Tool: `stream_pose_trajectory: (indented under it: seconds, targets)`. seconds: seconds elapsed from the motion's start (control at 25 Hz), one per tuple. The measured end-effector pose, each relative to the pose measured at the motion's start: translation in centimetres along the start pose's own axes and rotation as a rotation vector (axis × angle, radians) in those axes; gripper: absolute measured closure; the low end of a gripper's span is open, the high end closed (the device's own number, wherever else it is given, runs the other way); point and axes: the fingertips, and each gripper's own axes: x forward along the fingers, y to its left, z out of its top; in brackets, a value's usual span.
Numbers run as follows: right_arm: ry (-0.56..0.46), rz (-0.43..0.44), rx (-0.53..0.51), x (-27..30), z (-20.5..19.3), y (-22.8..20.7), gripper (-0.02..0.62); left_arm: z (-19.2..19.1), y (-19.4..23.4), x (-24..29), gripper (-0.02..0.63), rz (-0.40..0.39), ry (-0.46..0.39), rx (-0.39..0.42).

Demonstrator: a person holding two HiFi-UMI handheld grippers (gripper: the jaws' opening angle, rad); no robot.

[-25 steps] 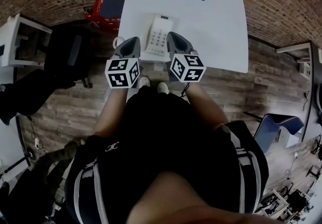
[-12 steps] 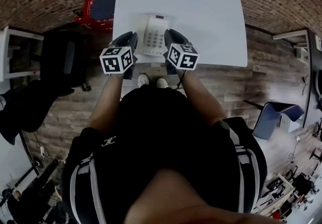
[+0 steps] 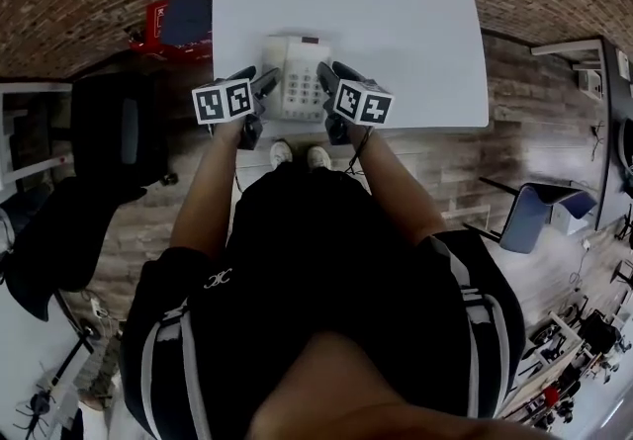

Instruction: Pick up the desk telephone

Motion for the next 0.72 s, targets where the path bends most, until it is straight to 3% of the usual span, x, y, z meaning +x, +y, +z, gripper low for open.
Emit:
stream_pose_trajectory:
  seconds: [0.16,0.44,0.72]
  targets:
    - [0.052,0.006,0.052,1.5,-0.7,-1.0,0.449,-0.2,1.4,1.9,0.325,-0.061,0.042,-0.067]
    - [0.088,0.032,0.119,3.1,-1.5,-1.6,0.446,-0.3,1.4,3.4,0.315,-0.261,0.079,-0.177]
    - [0.081,0.041,0.160,2.6,-1.5,-1.8,0.471,-0.4,1.4,3.2,0.322,-0.261,0.095,-0.165]
